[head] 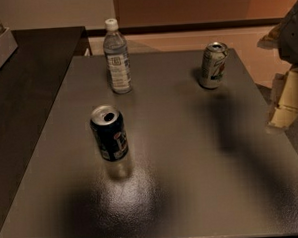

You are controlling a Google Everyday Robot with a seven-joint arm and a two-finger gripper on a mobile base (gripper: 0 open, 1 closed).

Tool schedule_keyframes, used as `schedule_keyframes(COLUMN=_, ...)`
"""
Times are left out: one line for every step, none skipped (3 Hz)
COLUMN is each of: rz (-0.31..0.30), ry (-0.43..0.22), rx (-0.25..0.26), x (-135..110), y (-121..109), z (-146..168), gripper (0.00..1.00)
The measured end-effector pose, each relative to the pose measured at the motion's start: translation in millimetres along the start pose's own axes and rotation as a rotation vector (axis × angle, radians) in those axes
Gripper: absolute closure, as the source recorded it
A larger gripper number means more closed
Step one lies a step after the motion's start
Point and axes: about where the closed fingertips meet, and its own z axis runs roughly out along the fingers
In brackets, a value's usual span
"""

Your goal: Knock blue plastic bottle over

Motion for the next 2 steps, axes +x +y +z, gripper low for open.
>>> schedule_keyframes(rz=0.000, ry=0.000, rx=0.000, x=0.0, y=0.0, z=0.0, gripper=0.00)
schedule_keyframes(rz=-0.011, ry=-0.057, rx=-0.006, x=-17.3, y=-8.0, z=4.6, gripper=0.00)
